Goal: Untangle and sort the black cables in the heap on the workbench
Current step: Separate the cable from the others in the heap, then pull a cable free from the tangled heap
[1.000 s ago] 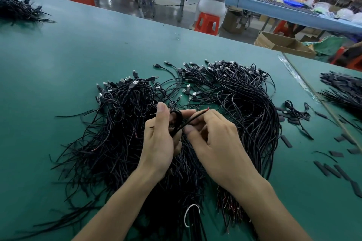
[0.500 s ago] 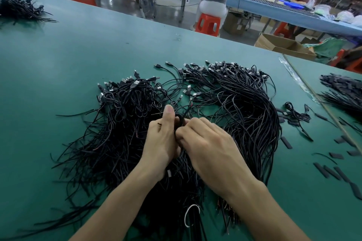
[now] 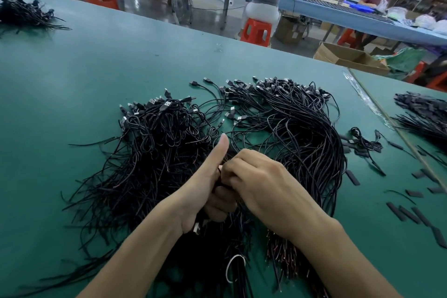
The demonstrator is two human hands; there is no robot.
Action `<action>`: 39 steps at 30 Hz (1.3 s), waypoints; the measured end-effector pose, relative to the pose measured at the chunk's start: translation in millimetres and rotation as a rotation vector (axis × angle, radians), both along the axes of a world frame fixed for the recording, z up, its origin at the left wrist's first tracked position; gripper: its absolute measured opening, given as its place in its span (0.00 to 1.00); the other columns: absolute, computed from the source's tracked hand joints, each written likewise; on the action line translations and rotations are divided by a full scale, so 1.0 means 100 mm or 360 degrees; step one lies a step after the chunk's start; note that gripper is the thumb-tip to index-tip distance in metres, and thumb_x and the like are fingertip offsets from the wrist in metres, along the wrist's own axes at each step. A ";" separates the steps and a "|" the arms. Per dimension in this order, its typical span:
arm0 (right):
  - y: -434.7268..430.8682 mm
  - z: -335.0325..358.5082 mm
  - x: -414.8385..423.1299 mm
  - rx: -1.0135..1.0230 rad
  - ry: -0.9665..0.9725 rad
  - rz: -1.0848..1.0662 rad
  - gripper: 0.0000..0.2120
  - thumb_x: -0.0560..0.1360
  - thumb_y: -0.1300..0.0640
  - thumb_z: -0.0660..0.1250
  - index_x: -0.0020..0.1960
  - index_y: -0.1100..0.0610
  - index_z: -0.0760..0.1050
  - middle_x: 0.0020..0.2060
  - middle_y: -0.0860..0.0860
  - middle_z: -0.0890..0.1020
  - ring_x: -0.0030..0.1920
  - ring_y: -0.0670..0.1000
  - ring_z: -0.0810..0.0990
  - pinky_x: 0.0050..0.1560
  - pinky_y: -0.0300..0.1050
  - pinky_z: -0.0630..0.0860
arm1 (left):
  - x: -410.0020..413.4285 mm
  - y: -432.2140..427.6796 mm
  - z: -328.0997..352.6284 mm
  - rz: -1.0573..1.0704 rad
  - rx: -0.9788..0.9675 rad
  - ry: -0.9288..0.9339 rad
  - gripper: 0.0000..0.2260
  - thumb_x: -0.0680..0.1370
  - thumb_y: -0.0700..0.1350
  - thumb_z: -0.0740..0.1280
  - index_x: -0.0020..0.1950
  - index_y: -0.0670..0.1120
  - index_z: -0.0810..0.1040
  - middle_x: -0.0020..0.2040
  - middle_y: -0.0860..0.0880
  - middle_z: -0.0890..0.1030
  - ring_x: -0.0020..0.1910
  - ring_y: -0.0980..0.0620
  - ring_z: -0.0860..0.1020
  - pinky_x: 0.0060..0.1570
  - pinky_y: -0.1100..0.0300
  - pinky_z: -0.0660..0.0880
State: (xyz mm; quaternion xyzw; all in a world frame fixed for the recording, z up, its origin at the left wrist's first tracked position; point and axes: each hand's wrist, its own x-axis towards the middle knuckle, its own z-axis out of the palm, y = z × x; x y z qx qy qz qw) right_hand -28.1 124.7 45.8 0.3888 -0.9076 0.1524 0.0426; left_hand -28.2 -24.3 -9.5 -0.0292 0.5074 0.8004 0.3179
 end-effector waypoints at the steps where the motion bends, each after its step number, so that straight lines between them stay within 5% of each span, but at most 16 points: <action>1: 0.01 0.00 -0.01 -0.0030 -0.0056 -0.0004 0.05 0.81 0.61 0.63 0.52 0.58 0.78 0.48 0.49 0.77 0.47 0.50 0.76 0.49 0.48 0.76 | 0.02 -0.03 0.01 -0.0085 0.0056 0.0041 0.32 0.57 0.80 0.69 0.26 0.52 0.64 0.25 0.55 0.60 0.22 0.58 0.56 0.20 0.68 0.54; 4: 0.04 0.03 -0.02 -0.0161 -0.0204 0.0038 0.04 0.80 0.59 0.64 0.51 0.53 0.77 0.47 0.45 0.75 0.46 0.47 0.75 0.47 0.46 0.75 | 0.04 -0.08 0.02 -0.0272 0.0030 0.0328 0.17 0.59 0.58 0.83 0.31 0.52 0.77 0.26 0.56 0.66 0.22 0.62 0.61 0.19 0.70 0.58; 7: 0.05 0.03 -0.03 -0.0170 -0.0228 0.0042 0.03 0.80 0.54 0.64 0.53 0.49 0.76 0.46 0.41 0.74 0.46 0.43 0.75 0.48 0.43 0.75 | 0.06 -0.09 0.02 -0.0341 -0.0169 0.0430 0.09 0.62 0.43 0.79 0.37 0.51 0.81 0.28 0.54 0.71 0.24 0.61 0.67 0.19 0.69 0.62; 11: 0.09 -0.01 -0.07 -0.0149 -0.0285 -0.0029 0.18 0.79 0.51 0.66 0.69 0.44 0.71 0.47 0.38 0.72 0.47 0.36 0.72 0.53 0.33 0.70 | 0.07 -0.05 0.05 -0.0385 -0.0266 0.0389 0.10 0.66 0.40 0.76 0.37 0.51 0.78 0.30 0.53 0.70 0.26 0.59 0.64 0.21 0.68 0.60; 17: 0.12 -0.01 -0.07 -0.0217 -0.0365 -0.0067 0.03 0.78 0.51 0.68 0.50 0.45 0.81 0.47 0.39 0.75 0.50 0.41 0.76 0.51 0.40 0.76 | 0.08 -0.03 0.09 -0.0403 -0.0263 0.0352 0.13 0.73 0.33 0.72 0.36 0.50 0.77 0.28 0.54 0.67 0.26 0.59 0.62 0.21 0.68 0.57; 22: 0.10 0.00 -0.06 -0.0130 -0.0281 -0.0046 0.06 0.80 0.52 0.65 0.49 0.49 0.81 0.47 0.41 0.75 0.46 0.45 0.77 0.47 0.45 0.77 | 0.07 -0.01 0.11 -0.0348 -0.0245 0.0340 0.07 0.72 0.34 0.71 0.44 0.43 0.76 0.28 0.53 0.68 0.25 0.59 0.61 0.20 0.67 0.57; 27: 0.09 -0.06 -0.04 -0.0107 0.0079 -0.0096 0.07 0.81 0.55 0.62 0.50 0.55 0.78 0.45 0.47 0.74 0.46 0.47 0.74 0.46 0.47 0.77 | 0.04 0.06 0.09 -0.0022 0.0075 0.0219 0.11 0.69 0.30 0.63 0.37 0.46 0.74 0.29 0.51 0.67 0.25 0.59 0.61 0.21 0.68 0.57; 30: 0.08 -0.14 -0.06 -0.0256 0.0123 -0.0246 0.04 0.80 0.58 0.64 0.49 0.55 0.77 0.45 0.46 0.74 0.47 0.47 0.74 0.47 0.46 0.77 | 0.04 0.13 0.09 0.0168 0.0243 0.0208 0.09 0.67 0.32 0.60 0.39 0.45 0.73 0.30 0.51 0.67 0.25 0.58 0.63 0.22 0.67 0.62; 35: 0.05 -0.22 -0.07 -0.0801 -0.0039 -0.0522 0.04 0.79 0.59 0.67 0.48 0.51 0.77 0.44 0.42 0.76 0.46 0.42 0.76 0.47 0.33 0.73 | 0.04 0.15 0.09 0.0373 0.0421 0.0261 0.15 0.74 0.37 0.58 0.57 0.43 0.77 0.43 0.46 0.78 0.38 0.52 0.75 0.38 0.59 0.73; 39: 0.08 -0.12 -0.11 -0.0966 -0.0017 -0.0496 0.08 0.78 0.62 0.68 0.48 0.48 0.75 0.44 0.40 0.77 0.47 0.39 0.76 0.48 0.26 0.69 | 0.03 0.10 0.07 0.0528 -0.0026 0.0559 0.10 0.80 0.38 0.66 0.60 0.47 0.78 0.48 0.48 0.81 0.43 0.54 0.79 0.42 0.60 0.76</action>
